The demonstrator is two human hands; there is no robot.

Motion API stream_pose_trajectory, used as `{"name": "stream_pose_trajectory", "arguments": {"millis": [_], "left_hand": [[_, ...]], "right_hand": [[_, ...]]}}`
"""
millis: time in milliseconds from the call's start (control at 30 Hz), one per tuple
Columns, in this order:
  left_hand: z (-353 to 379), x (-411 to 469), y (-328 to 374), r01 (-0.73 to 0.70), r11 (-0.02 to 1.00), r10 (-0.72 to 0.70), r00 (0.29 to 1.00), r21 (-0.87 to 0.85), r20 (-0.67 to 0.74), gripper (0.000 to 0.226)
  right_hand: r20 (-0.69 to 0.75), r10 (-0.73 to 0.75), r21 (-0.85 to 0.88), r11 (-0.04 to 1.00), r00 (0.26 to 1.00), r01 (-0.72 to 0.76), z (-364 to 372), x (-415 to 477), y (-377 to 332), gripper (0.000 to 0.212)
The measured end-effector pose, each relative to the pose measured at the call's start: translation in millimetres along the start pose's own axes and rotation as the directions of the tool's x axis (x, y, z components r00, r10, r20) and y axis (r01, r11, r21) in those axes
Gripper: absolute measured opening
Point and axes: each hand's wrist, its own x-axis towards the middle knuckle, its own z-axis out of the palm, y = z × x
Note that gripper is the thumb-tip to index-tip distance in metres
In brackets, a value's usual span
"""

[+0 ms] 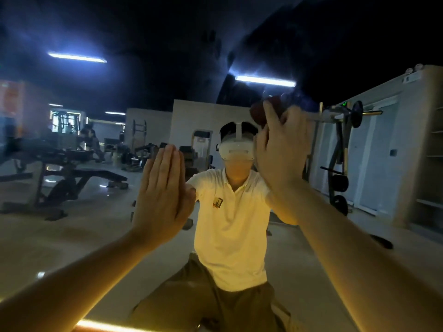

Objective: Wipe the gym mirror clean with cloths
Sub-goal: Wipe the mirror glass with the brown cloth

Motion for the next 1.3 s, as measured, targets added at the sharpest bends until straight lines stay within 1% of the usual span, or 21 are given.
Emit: {"name": "stream_pose_trajectory", "arguments": {"millis": [33, 67, 233, 300, 367, 433, 467, 500, 533, 567, 600, 633, 667, 733, 767, 833, 1000, 1100, 1200, 1267, 1300], "left_hand": [[1, -9, -3, 0.005, 1.0, -0.005, 1.0, -0.003, 0.001, 0.075], [1, -18, -7, 0.008, 1.0, -0.008, 1.0, -0.003, 0.009, 0.075], [3, -37, -23, -0.026, 0.998, 0.021, 0.996, 0.061, 0.086, 0.079], [3, -37, -23, -0.025, 0.996, 0.015, 0.994, 0.086, 0.111, 0.08], [2, -39, -25, -0.033, 0.995, 0.021, 0.992, 0.098, 0.125, 0.08], [2, -40, -28, -0.049, 0.994, 0.035, 0.99, 0.099, 0.139, 0.079], [2, -40, -28, -0.05, 0.994, 0.036, 0.99, 0.099, 0.139, 0.079], [2, -40, -29, -0.051, 0.994, 0.038, 0.991, 0.095, 0.13, 0.079], [3, -41, -29, -0.054, 0.994, 0.043, 0.992, 0.09, 0.118, 0.079], [5, -41, -29, -0.056, 0.995, 0.046, 0.993, 0.087, 0.109, 0.079], [5, -41, -30, -0.057, 0.994, 0.047, 0.993, 0.088, 0.104, 0.079], [6, -42, -30, -0.058, 0.994, 0.049, 0.994, 0.088, 0.101, 0.08], [7, -42, -30, -0.059, 0.995, 0.052, 0.994, 0.08, 0.096, 0.08], [8, -42, -31, -0.061, 0.997, 0.057, 0.995, 0.055, 0.076, 0.08], [9, -42, -31, -0.063, 0.997, 0.06, 0.996, 0.046, 0.067, 0.08], [13, -43, -32, -0.066, 0.997, 0.064, 0.996, 0.031, 0.057, 0.079], [18, -43, -35, -0.079, 0.996, 0.077, 0.996, 0.035, 0.041, 0.08], [17, -43, -34, -0.087, 0.996, 0.086, 0.996, 0.03, 0.03, 0.08], [16, -43, -34, -0.078, 0.996, 0.077, 0.996, 0.034, 0.041, 0.08], [16, -43, -33, -0.067, 0.997, 0.065, 0.997, 0.03, 0.039, 0.079], [16, -43, -33, -0.068, 0.997, 0.067, 0.997, 0.024, 0.041, 0.079]], "right_hand": [[-0.003, 0.039, 0.023, 0.999, 0.999, -0.039, 10, -20, -10, 0.047], [-0.002, 0.027, 0.058, 0.998, 1.0, -0.027, 14, -42, -23, 0.045], [0.122, -0.15, 0.152, 0.98, 0.981, 0.131, 26, -163, -63, 0.048], [0.2, -0.232, 0.168, 0.965, 0.952, 0.2, 22, -206, -69, 0.048], [0.273, -0.407, 0.19, 0.911, 0.871, 0.366, 13, -239, -66, 0.048], [0.329, -0.624, 0.207, 0.78, 0.709, 0.591, 6, -236, -46, 0.048], [0.36, -0.675, 0.212, 0.731, 0.644, 0.648, 3, -221, -38, 0.045], [0.374, -0.653, 0.189, 0.749, 0.659, 0.635, 0, -198, -32, 0.037], [0.363, -0.558, 0.142, 0.825, 0.746, 0.547, -3, -169, -24, 0.024], [0.371, -0.414, 0.087, 0.907, 0.831, 0.412, -5, -139, -13, 0.02], [0.32, -0.263, 0.028, 0.963, 0.91, 0.269, -6, -109, -5, 0.024], [0.222, -0.139, -0.046, 0.987, 0.965, 0.153, -7, -85, 1, 0.03], [0.127, 0.009, -0.056, 0.998, 0.992, -0.002, -8, -67, 4, 0.039], [-0.041, 0.194, -0.019, 0.981, 0.98, -0.195, 3, -57, -7, 0.046], [-0.071, 0.239, 0.013, 0.971, 0.968, -0.239, 14, -63, -20, 0.047], [-0.062, 0.237, 0.053, 0.971, 0.97, -0.234, 27, -88, -54, 0.05], [0.117, 0.03, 0.097, 0.994, 0.993, -0.042, 30, -156, -85, 0.052], [0.201, -0.116, 0.11, 0.989, 0.973, 0.095, 21, -185, -86, 0.055], [0.268, -0.226, 0.069, 0.974, 0.937, 0.215, 10, -191, -72, 0.055], [0.301, -0.222, 0.039, 0.974, 0.927, 0.221, 11, -192, -68, 0.054], [0.309, -0.179, 0.031, 0.983, 0.934, 0.179, 12, -194, -70, 0.054]]}}
